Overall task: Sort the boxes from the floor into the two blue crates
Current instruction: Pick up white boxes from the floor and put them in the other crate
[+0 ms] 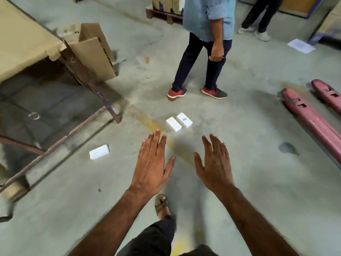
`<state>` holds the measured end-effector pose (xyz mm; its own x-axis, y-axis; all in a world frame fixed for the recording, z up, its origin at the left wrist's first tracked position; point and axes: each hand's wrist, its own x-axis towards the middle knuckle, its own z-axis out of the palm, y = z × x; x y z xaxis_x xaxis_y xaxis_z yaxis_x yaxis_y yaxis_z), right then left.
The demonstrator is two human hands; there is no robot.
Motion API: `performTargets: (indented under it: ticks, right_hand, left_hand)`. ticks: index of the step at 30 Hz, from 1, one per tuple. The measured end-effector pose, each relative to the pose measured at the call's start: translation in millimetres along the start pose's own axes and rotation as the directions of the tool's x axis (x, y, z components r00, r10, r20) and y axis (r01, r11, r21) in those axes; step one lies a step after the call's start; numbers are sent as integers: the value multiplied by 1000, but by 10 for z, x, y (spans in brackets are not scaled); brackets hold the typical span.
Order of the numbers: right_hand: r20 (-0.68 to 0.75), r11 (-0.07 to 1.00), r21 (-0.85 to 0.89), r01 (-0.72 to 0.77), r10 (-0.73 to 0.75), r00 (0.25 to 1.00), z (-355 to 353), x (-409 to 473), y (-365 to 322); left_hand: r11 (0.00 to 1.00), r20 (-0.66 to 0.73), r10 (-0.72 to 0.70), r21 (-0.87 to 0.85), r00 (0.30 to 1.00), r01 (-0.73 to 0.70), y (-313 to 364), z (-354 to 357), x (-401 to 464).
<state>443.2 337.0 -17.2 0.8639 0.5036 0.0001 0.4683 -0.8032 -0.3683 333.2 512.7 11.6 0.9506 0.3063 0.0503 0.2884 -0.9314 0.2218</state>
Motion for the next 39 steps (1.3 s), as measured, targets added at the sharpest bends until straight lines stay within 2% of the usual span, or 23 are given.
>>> performTargets:
  ticks: [4,11,14,21,25,27,28,30,31,33,34,35,36,37,39]
  right_hand:
    - [8,999,-11,-35,36,999,279,663,-55]
    - [74,998,-2,-70,70,995,931,1819,56]
    - [94,995,6,-98,97,991,1328,2328,207]
    - [185,984,-1,-180,177,967,2497,3535,766]
    - [203,973,-18,-232,230,952,3324,4080,1184]
    - [262,970,-41,-241,243,934,4081,4419,1460]
    - [276,967,-53,-249,253,927,4090,4488,1504]
    - [321,971,-86,-225,241,916,4928,4805,1773]
    - [326,973,-84,-215,231,917,4944,4912,1821]
    - [353,974,-123,-192,224,909,5791,5223,2097]
    - [353,973,-125,-193,226,908,5787,5356,2136]
    - [359,973,-143,-182,223,907,6182,5510,2282]
    - [356,970,-167,-175,225,907,6472,5654,2401]
    - [349,971,-166,-173,222,911,6467,5773,2426]
    - [355,969,-187,-160,218,909,6977,6014,2686]
  left_hand:
    - [998,72,61,16,996,-63,-316,258,757]
    - [998,163,69,-11,984,-68,-723,856,1947]
    - [996,203,93,-3,975,-94,-934,1215,2438]
    - [999,332,35,-7,943,-35,-1513,2478,3627]
    - [994,430,-65,-54,901,97,-1819,3475,4142]
    - [978,497,-123,-89,859,191,-2103,4290,4365]
    - [967,525,-159,-86,836,238,-2114,4353,4412]
    - [936,587,-219,-99,780,337,-2419,5219,4593]
    - [911,608,-257,-107,751,399,-2426,5285,4668]
    - [806,643,-360,-150,675,572,-2655,6140,4848]
    - [742,640,-419,-168,644,649,-2627,6201,4951]
    - [673,644,-460,-197,612,713,-2697,6629,5052]
    - [616,633,-498,-223,593,756,-2721,6952,5148]
    - [580,609,-526,-254,594,774,-2680,7005,5255]
    - [520,558,-576,-313,597,795,-2705,7608,5471]
